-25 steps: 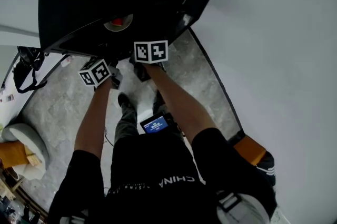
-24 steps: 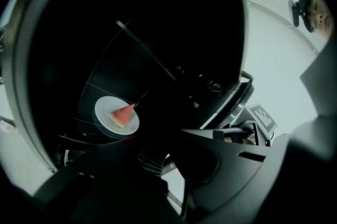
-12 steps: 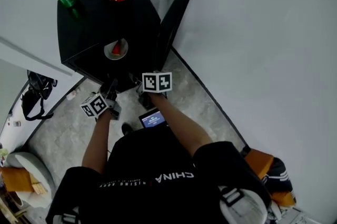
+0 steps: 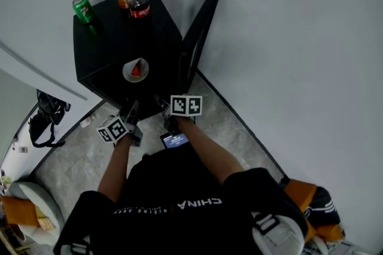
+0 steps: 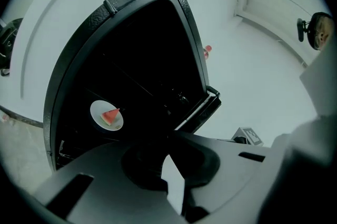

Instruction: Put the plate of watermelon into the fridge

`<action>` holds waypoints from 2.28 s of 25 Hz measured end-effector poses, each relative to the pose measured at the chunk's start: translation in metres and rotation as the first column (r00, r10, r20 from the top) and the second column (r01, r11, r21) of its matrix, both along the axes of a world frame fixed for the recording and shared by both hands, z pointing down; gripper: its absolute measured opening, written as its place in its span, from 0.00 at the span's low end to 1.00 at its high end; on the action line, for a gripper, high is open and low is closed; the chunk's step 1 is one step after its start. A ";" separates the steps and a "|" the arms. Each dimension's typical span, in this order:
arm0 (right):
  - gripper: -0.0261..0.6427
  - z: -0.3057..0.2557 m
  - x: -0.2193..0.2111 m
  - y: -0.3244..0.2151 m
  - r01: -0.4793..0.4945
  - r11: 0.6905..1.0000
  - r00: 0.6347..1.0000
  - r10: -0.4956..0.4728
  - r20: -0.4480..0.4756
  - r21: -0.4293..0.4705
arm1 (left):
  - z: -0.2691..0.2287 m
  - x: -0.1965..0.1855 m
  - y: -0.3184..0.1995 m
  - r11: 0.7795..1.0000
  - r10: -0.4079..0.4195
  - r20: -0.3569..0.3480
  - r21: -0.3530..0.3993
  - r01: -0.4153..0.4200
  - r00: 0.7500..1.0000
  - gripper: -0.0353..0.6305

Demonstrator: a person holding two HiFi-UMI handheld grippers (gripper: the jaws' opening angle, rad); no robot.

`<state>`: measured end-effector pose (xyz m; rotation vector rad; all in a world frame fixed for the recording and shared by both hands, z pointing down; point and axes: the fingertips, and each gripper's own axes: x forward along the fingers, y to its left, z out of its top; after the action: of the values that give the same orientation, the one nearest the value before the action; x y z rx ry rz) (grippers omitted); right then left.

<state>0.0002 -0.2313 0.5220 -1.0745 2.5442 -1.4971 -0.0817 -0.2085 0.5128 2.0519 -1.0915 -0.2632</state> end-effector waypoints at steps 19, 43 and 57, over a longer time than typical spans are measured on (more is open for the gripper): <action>0.08 0.019 0.050 0.032 0.105 0.994 0.994 -0.106 -0.011 -0.031 | 0.022 0.058 0.041 0.997 -0.019 0.068 -0.078 0.024 0.997 0.07; 0.08 0.044 0.019 0.160 0.115 0.992 0.993 -0.116 -0.020 -0.061 | 0.041 0.014 0.197 0.998 -0.023 0.033 -0.053 0.025 0.999 0.07; 0.08 0.050 -0.006 0.296 -0.025 0.998 0.997 0.021 -0.069 -0.062 | 0.059 -0.028 0.317 0.995 0.076 0.021 -0.066 -0.074 0.997 0.07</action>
<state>-0.0056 0.0643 0.5723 -1.1783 2.5347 -1.5722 -0.1102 0.1082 0.5715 2.0373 -1.0213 -0.1644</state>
